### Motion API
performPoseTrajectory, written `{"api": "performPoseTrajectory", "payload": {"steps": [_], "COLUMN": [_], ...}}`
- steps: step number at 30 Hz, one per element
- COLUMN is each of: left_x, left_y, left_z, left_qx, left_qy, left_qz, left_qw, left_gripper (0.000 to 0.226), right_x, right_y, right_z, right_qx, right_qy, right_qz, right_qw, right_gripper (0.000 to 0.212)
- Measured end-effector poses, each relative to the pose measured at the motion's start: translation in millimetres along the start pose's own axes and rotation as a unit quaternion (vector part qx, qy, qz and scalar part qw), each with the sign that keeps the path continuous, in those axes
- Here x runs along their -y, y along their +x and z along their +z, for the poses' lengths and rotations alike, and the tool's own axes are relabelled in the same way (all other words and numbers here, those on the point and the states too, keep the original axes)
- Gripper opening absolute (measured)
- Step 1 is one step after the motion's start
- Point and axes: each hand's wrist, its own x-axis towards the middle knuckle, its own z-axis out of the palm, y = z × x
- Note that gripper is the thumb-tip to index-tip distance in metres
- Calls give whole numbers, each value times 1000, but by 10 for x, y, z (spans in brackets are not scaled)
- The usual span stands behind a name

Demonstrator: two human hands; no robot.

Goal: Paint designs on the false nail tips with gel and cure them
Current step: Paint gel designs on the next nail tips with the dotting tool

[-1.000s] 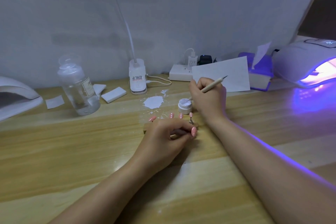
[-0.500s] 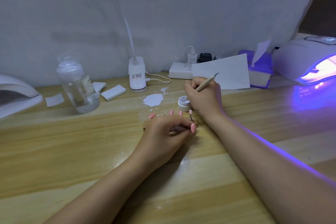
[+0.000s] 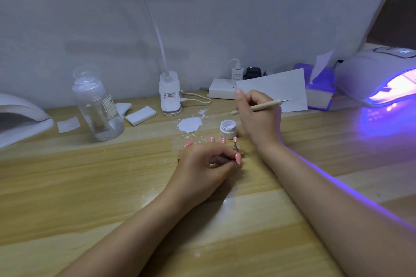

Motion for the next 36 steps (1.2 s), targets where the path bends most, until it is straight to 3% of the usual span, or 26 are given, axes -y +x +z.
{"api": "performPoseTrajectory", "payload": {"steps": [5,14,19,36], "left_x": [2,26,51,82], "left_y": [11,26,16,28], "left_z": [-12,-17,-23,-3], "left_qx": [7,13,19,31], "left_qy": [-37,-57,-45,-60], "left_qz": [-10,-33,-14,-9], "left_qw": [999,998,999,998], "left_gripper": [25,21,16,9], "right_x": [380,382,353,323], "right_y": [131,-395,-546,-531], "right_z": [-124,-402,-400,-396], "right_qx": [-31,66,124,156], "right_qy": [170,188,204,181], "right_qz": [55,139,142,129], "right_qw": [983,970,961,962], "right_gripper": [30,39,39,40]}}
